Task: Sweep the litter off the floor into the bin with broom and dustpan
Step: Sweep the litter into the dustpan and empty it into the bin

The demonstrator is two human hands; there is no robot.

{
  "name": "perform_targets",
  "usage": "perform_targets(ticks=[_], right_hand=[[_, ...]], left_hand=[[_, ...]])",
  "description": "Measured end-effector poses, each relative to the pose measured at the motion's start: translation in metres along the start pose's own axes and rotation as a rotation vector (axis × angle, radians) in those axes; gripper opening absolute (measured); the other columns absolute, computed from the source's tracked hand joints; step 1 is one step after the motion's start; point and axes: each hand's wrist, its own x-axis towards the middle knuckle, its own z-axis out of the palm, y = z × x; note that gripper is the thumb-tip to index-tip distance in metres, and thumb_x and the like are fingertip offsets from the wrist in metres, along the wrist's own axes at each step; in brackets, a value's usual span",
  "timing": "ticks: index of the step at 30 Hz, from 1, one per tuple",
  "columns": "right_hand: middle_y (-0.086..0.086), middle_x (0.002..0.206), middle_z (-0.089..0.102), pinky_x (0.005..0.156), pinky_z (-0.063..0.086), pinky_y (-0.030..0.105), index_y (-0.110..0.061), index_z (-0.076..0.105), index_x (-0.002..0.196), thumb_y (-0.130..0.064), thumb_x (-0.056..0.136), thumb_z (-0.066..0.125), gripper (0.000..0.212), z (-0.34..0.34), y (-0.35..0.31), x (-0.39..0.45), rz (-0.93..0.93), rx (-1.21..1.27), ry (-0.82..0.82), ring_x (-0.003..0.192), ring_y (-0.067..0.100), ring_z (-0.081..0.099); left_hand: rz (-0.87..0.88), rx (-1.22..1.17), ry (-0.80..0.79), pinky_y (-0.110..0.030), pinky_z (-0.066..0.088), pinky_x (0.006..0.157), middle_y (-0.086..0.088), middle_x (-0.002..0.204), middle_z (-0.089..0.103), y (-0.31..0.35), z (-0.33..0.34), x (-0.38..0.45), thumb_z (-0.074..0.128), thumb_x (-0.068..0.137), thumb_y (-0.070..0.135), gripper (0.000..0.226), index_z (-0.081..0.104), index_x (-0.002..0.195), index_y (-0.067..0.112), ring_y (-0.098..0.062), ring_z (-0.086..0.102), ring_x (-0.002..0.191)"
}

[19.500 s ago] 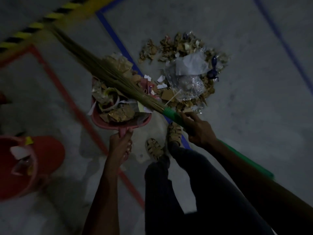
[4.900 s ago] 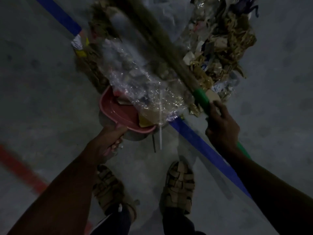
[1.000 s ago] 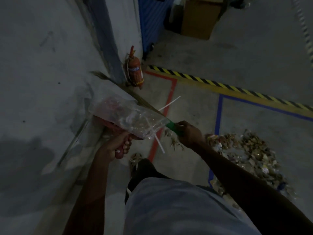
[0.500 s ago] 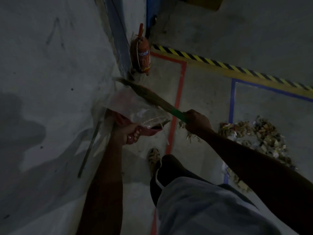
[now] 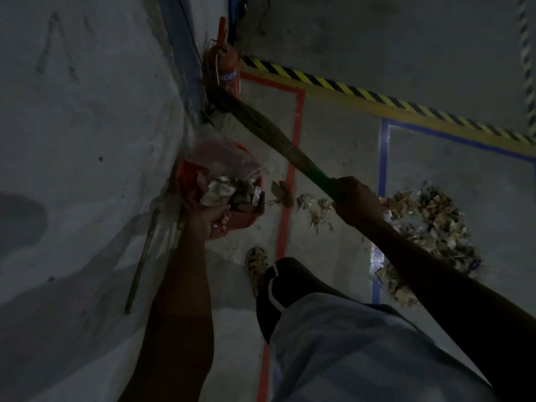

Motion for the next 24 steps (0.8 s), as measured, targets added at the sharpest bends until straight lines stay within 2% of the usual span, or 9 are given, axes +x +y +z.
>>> perform_targets(ticks=[3,6,9,16,18,21,24], right_hand=[[0.004,0.108,0.068,0.064,0.055,0.036,-0.023,0.059,0.127,-0.020,0.085,0.069,0.043,-0.001,0.014,-0.006,0.028,0.000,-0.020,0.081,0.026,0.067],[0.005,0.112,0.067,0.065,0.057,0.039,-0.023,0.059,0.129,-0.025,0.084,0.069,0.046,0.000,0.034,-0.012,0.051,-0.023,-0.046,0.089,0.029,0.067],[0.005,0.111,0.068,0.064,0.055,0.036,-0.023,0.059,0.131,-0.026,0.081,0.071,0.052,-0.001,0.060,-0.019,0.063,-0.040,-0.062,0.091,0.031,0.067],[0.003,0.097,0.067,0.056,0.058,0.044,-0.024,0.060,0.128,-0.025,0.079,0.071,0.051,-0.007,0.137,-0.039,0.084,0.016,-0.084,0.072,0.024,0.066],[0.006,0.103,0.068,0.059,0.058,0.043,-0.025,0.058,0.133,-0.025,0.079,0.072,0.055,-0.011,0.159,-0.046,0.091,0.001,-0.087,0.078,0.027,0.067],[0.013,0.118,0.064,0.071,0.057,0.047,-0.017,0.056,0.137,-0.018,0.082,0.074,0.057,-0.015,0.188,-0.059,0.100,0.068,-0.054,0.095,0.037,0.065],[0.017,0.122,0.063,0.078,0.053,0.043,-0.015,0.056,0.138,-0.016,0.085,0.072,0.056,-0.018,0.217,-0.072,0.123,0.111,-0.077,0.104,0.039,0.062]], left_hand=[[-0.020,-0.023,0.006,-0.012,0.034,0.033,0.002,0.037,0.046,-0.009,0.009,-0.004,0.056,0.102,0.019,0.038,0.047,0.067,0.011,-0.006,0.038,0.026],[-0.056,-0.088,0.023,-0.010,0.033,0.034,0.002,0.036,0.047,-0.024,0.021,-0.007,0.056,0.102,0.017,0.038,0.047,0.066,0.010,-0.005,0.038,0.025],[-0.066,-0.168,0.000,-0.012,0.035,0.033,0.002,0.038,0.048,-0.036,0.041,-0.018,0.057,0.101,0.017,0.033,0.049,0.070,0.011,-0.004,0.041,0.027],[-0.063,-0.309,0.014,-0.013,0.036,0.033,0.002,0.041,0.051,-0.068,0.088,-0.027,0.057,0.102,0.017,0.030,0.050,0.074,0.011,-0.004,0.044,0.029],[-0.038,-0.350,0.025,-0.013,0.036,0.032,0.001,0.040,0.050,-0.081,0.108,-0.027,0.055,0.103,0.016,0.030,0.049,0.074,0.011,-0.004,0.044,0.028],[0.007,-0.340,0.053,-0.014,0.036,0.033,0.002,0.041,0.051,-0.100,0.141,-0.027,0.056,0.102,0.016,0.030,0.050,0.073,0.013,-0.005,0.045,0.030],[0.056,-0.350,0.092,-0.014,0.037,0.035,0.003,0.041,0.051,-0.125,0.175,-0.025,0.058,0.102,0.018,0.033,0.049,0.071,0.014,-0.004,0.044,0.031]])
